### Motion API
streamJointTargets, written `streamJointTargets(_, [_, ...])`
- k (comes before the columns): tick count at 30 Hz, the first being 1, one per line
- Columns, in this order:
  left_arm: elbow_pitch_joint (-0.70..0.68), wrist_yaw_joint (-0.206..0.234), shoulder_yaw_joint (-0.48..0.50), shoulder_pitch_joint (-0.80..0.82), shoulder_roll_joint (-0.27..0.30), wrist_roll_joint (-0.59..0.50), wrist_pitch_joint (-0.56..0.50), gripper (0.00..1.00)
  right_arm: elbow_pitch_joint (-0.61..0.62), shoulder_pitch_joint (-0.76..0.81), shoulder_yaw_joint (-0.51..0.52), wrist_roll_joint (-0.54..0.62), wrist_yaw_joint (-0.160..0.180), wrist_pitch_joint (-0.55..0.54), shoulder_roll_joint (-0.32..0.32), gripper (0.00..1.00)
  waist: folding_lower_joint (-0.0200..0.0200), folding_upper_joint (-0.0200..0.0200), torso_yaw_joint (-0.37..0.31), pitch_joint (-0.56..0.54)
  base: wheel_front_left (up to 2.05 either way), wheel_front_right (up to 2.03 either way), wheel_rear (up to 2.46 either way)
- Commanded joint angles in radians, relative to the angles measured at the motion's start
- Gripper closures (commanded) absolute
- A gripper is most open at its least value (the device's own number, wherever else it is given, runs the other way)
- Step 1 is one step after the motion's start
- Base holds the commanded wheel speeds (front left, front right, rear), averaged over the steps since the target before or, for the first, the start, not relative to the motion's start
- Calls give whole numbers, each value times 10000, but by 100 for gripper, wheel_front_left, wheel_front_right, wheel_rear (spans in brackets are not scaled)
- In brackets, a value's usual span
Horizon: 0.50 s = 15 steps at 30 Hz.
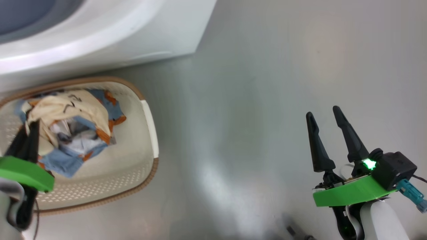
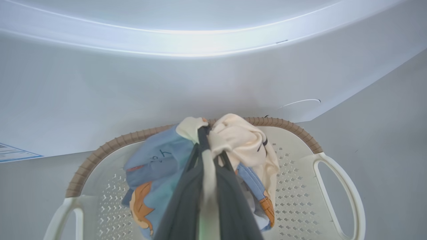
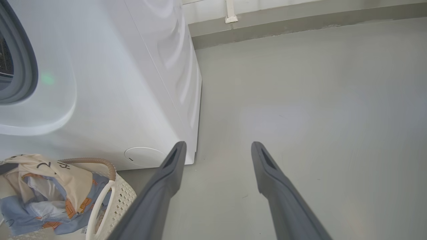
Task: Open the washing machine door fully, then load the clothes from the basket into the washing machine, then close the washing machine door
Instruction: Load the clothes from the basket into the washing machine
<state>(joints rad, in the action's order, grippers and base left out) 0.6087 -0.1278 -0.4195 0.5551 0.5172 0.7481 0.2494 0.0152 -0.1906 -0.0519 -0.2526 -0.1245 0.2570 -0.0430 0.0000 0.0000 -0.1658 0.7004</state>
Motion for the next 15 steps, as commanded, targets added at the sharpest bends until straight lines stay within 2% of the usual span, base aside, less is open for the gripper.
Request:
streamJointTargets(1, [-209,-29,508,-348,352,-194,123,100,89,113,-218,73,-62,48,-72,0,0,0,520,-870,0,0,0])
streamJointTargets(15, [-2111,-29,2615,-2378,-1006,-1653,124,100,-672,297,-90,239,-62,48,-72,0,0,0,1138,-3107,0,0,0])
